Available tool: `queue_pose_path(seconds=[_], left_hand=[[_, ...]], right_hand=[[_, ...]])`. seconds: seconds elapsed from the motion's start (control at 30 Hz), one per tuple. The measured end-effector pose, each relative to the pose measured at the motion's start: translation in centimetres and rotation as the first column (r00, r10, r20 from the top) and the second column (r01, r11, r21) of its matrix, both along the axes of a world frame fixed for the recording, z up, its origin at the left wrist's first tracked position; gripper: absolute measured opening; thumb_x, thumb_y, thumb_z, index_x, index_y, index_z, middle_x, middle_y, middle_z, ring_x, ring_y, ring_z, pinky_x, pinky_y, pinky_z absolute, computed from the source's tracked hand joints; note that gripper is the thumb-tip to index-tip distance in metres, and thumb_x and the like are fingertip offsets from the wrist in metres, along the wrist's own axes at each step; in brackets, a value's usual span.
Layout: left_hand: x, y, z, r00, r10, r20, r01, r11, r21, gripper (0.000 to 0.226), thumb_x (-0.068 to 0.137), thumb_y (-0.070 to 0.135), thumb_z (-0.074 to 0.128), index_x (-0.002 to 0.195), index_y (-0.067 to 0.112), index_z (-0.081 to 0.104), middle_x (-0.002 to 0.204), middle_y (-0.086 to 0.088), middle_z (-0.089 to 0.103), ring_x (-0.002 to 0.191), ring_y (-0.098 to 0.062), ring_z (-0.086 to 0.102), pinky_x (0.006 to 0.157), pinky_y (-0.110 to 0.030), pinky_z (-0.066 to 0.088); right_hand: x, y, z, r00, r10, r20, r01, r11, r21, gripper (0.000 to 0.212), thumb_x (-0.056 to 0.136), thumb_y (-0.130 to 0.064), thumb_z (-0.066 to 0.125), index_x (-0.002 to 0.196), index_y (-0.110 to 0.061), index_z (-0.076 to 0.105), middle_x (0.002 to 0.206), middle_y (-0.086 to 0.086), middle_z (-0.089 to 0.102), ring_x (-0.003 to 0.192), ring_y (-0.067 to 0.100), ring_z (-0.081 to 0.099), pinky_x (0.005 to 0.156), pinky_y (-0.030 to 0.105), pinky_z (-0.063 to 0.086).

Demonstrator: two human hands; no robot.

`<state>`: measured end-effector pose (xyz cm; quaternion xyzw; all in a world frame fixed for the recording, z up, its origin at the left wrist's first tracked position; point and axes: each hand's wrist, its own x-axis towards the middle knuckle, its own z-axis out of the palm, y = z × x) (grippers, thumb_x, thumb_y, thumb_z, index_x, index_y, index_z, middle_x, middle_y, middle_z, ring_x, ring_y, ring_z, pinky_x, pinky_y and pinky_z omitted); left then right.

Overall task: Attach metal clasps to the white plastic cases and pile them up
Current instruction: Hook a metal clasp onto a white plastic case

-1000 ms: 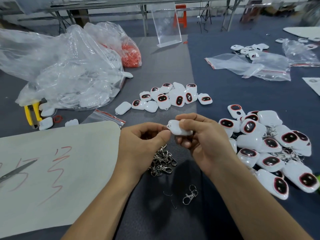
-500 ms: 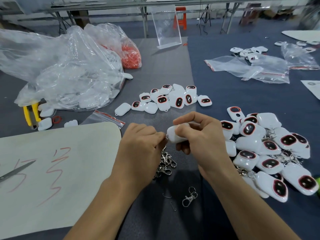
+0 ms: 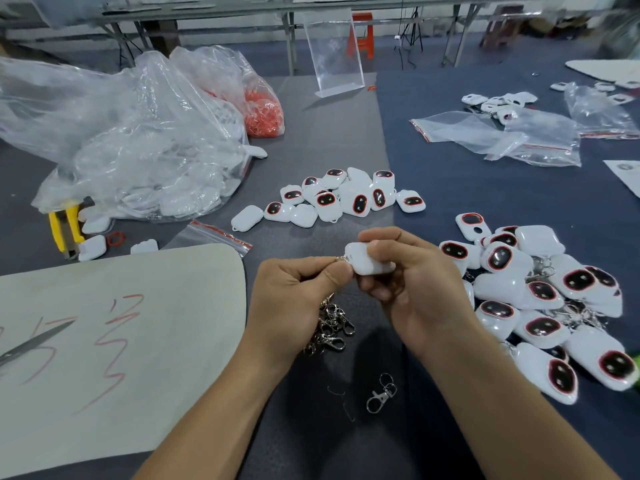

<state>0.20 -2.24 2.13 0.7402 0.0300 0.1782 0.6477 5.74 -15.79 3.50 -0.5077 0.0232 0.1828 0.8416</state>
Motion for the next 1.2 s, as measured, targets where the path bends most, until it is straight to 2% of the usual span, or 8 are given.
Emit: queue_pose_path(seconds=[0.13, 0.27, 0.47, 0.63, 0.83, 1.0, 1.1, 1.2], left_hand=[[0.2, 1.1, -0.7, 0.986, 0.096, 0.136, -0.164, 0.709, 0.686, 0.017, 0.084, 0.028, 0.069, 0.071, 0.021, 0.076, 0.056, 0.008, 0.051, 0.060, -0.008, 0.047, 0.060, -0.027, 0.035], [0.0, 1.4, -0.9, 0.970, -0.012, 0.245, -0.213, 0.454, 0.865, 0.015, 0.084, 0.020, 0.068, 0.070, 0.019, 0.073, 0.057, 0.004, 0.052, 0.057, -0.019, 0.047, 0.064, -0.031, 0.030], [0.0, 1.1, -1.0, 0.997, 0.080, 0.014, -0.079, 0.925, 0.372, 0.008, 0.084, 0.031, 0.072, 0.084, 0.037, 0.078, 0.064, 0.016, 0.068, 0.061, 0.005, 0.054, 0.060, -0.010, 0.039], [0.2, 0.7, -0.5, 0.995, -0.074, -0.063, 0.072, 0.997, -0.026, 0.014, 0.084, 0.020, 0.074, 0.085, 0.030, 0.083, 0.080, 0.007, 0.078, 0.074, 0.002, 0.064, 0.071, -0.014, 0.050], [0.1, 0.9, -0.9, 0.992, 0.108, 0.060, -0.124, 0.880, 0.459, 0.017, 0.082, 0.026, 0.071, 0.069, 0.016, 0.077, 0.055, 0.007, 0.052, 0.056, -0.004, 0.046, 0.058, -0.020, 0.035], [-0.3, 1.5, -1.0, 0.970, -0.076, 0.232, -0.166, 0.494, 0.854, 0.008, 0.064, 0.011, 0.066, 0.059, 0.016, 0.062, 0.059, 0.001, 0.056, 0.055, -0.024, 0.050, 0.064, -0.034, 0.032], [-0.2, 1.7, -1.3, 0.983, 0.038, 0.179, -0.171, 0.540, 0.824, 0.012, 0.080, 0.023, 0.069, 0.070, 0.019, 0.073, 0.060, 0.005, 0.056, 0.059, -0.017, 0.050, 0.065, -0.029, 0.031], [0.2, 1.2, -1.1, 0.997, 0.081, -0.011, -0.067, 0.891, 0.450, 0.012, 0.088, 0.025, 0.073, 0.080, 0.026, 0.081, 0.063, 0.014, 0.066, 0.060, 0.002, 0.053, 0.061, -0.017, 0.039]], right_hand=[[-0.3, 0.2, -0.7, 0.947, -0.084, 0.310, 0.164, 0.956, -0.242, 0.031, 0.084, 0.012, 0.059, 0.073, -0.014, 0.073, 0.065, 0.016, 0.066, 0.047, 0.021, 0.053, 0.040, 0.028, 0.042], [-1.0, 0.8, -1.2, 0.829, 0.037, 0.557, 0.293, 0.820, -0.491, 0.025, 0.085, -0.002, 0.065, 0.077, -0.024, 0.074, 0.068, 0.004, 0.068, 0.061, 0.022, 0.060, 0.056, 0.044, 0.055], [-0.4, 0.4, -0.2, 0.989, -0.069, 0.133, 0.086, 0.989, -0.123, 0.026, 0.088, 0.010, 0.057, 0.076, -0.008, 0.071, 0.066, 0.014, 0.066, 0.044, 0.022, 0.051, 0.038, 0.023, 0.034], [-0.1, 0.4, -0.3, 0.997, 0.001, -0.075, 0.001, 1.000, 0.019, 0.027, 0.090, 0.008, 0.052, 0.077, -0.006, 0.071, 0.061, 0.014, 0.064, 0.040, 0.020, 0.049, 0.036, 0.021, 0.033], [-0.4, 1.0, -1.0, 0.973, -0.122, 0.197, 0.164, 0.963, -0.212, 0.036, 0.086, 0.008, 0.059, 0.067, -0.018, 0.073, 0.064, 0.005, 0.065, 0.051, 0.014, 0.054, 0.043, 0.024, 0.041], [-2.6, 2.1, -2.2, 0.561, 0.203, 0.803, 0.563, 0.617, -0.550, 0.021, 0.086, -0.008, 0.060, 0.084, -0.028, 0.068, 0.073, -0.014, 0.061, 0.066, 0.002, 0.056, 0.061, 0.015, 0.041], [-1.7, 1.9, -1.6, 0.819, -0.027, 0.574, 0.369, 0.790, -0.490, 0.027, 0.088, -0.003, 0.061, 0.078, -0.026, 0.071, 0.066, -0.014, 0.063, 0.057, 0.003, 0.055, 0.053, 0.016, 0.043], [-0.5, 1.1, -0.9, 0.991, -0.127, 0.042, 0.132, 0.980, -0.146, 0.031, 0.093, 0.006, 0.054, 0.076, -0.013, 0.072, 0.064, 0.006, 0.068, 0.045, 0.016, 0.052, 0.039, 0.022, 0.037]])
